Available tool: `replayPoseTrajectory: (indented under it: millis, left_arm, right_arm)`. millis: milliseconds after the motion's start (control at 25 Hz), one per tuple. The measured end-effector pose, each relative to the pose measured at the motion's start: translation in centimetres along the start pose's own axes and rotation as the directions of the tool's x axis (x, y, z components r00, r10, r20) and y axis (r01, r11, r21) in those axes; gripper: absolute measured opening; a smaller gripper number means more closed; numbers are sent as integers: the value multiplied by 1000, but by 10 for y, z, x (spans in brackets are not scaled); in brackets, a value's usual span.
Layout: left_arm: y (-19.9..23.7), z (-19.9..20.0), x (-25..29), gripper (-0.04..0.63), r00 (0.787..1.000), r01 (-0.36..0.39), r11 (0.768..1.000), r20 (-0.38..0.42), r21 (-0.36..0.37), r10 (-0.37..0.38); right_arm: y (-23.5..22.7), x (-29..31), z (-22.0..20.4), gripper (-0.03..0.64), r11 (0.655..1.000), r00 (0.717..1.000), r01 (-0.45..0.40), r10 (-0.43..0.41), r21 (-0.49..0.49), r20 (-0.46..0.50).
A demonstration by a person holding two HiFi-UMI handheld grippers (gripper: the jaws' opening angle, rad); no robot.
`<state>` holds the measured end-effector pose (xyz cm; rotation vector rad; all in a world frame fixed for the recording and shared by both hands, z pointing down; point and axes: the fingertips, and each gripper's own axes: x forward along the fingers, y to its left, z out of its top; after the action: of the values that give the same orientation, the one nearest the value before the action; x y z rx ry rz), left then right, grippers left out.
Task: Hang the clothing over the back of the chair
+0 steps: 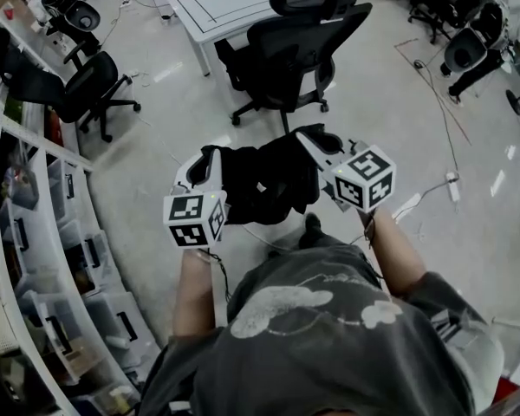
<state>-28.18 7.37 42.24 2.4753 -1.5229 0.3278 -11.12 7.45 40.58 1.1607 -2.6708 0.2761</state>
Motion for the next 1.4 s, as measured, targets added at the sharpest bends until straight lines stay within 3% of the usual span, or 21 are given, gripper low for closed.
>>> replayPoseTrajectory:
  millis: [240,440,800,1120,1400]
  left_arm:
    - [18,-16,-14,5,1000,-27,998,5,-60,27]
    - [29,-14,-13,5,999,-38,997,17,-62,39]
    - [100,23,15,5,975,-217,973,26,-77,220]
    - [135,74,74,5,936,-345,936,44,-67,348]
    - [157,114,115,5,898,-433,901,74,-36,434]
  right_arm:
    - [12,11,-15,-8,1000,999,-13,14,22,-52]
    - [2,29,-13,-8,999,998,-39,41,31,-54]
    - [-31,120,21,-8,979,980,-200,200,34,-12]
    - [-66,188,62,-8,919,921,-389,388,-69,-29]
    - [-84,237,86,-8,860,871,-488,490,-150,-24]
